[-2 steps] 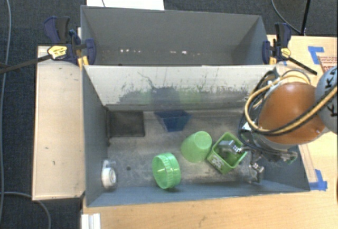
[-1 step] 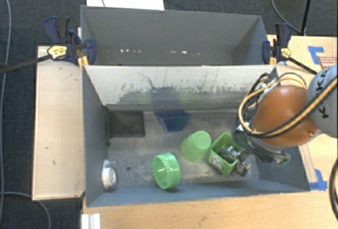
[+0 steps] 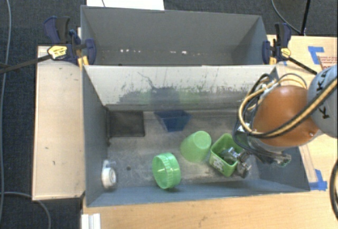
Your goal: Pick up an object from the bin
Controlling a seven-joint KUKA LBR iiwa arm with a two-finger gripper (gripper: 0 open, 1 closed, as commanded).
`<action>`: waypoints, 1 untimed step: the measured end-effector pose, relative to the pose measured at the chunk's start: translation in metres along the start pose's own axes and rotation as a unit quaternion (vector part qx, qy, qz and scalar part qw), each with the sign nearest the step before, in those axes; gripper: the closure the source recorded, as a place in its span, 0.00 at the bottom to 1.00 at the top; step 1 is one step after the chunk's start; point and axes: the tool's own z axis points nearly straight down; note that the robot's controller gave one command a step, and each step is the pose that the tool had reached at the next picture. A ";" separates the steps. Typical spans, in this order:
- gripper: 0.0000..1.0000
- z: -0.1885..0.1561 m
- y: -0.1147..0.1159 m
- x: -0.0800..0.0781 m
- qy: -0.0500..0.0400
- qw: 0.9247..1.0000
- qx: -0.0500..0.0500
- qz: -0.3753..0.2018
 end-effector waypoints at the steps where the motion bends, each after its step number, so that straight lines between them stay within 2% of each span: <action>1: 1.00 -0.002 0.001 0.000 0.000 1.000 0.000 0.001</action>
Offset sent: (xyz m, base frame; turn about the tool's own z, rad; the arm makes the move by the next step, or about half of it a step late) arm 0.0000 0.0000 0.0088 0.0000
